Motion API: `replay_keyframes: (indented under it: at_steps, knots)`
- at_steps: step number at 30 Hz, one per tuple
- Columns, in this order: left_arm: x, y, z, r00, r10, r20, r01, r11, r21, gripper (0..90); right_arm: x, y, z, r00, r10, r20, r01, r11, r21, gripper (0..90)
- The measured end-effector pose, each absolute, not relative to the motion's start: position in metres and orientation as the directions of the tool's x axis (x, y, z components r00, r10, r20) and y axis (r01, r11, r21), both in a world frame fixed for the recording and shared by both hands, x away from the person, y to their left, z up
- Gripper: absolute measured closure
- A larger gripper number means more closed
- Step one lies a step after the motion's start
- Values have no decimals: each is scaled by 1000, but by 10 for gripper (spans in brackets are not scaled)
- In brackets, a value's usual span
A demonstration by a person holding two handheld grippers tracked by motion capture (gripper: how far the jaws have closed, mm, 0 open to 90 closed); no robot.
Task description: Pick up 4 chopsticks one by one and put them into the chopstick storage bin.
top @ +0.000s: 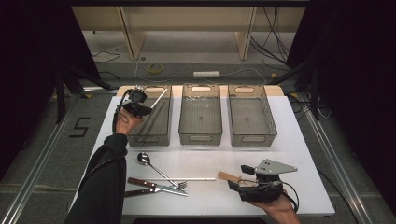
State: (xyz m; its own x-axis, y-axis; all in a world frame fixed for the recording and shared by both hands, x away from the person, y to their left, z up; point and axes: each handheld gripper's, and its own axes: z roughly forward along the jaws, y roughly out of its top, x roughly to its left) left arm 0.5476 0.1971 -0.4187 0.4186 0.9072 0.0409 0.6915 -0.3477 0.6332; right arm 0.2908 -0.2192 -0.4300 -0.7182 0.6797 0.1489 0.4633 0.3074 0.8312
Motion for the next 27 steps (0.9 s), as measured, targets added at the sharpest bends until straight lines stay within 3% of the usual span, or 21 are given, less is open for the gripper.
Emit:
replay_keyframes:
  at_steps: [2,6,10,17,24,27]
  knots:
    - [548,197,-421,399,916,37,699,-330,635,825,291,-220,-430,-718,679,152,465,306,831,265]
    - [546,198,-418,379,925,19,700,-300,648,682,291,-219,-430,-718,679,151,466,308,829,266]
    - [537,195,-408,411,911,-24,691,-294,660,586,291,-219,-430,-718,680,153,466,306,830,266]
    - [505,185,-382,479,878,-17,627,-329,706,424,291,-221,-429,-714,683,152,465,301,832,265]
    - [470,175,-376,579,814,-46,588,-378,715,346,291,-222,-428,-709,689,151,460,290,839,266]
    - [458,168,-376,608,794,-13,580,-433,690,315,290,-221,-428,-710,688,152,460,289,839,265]
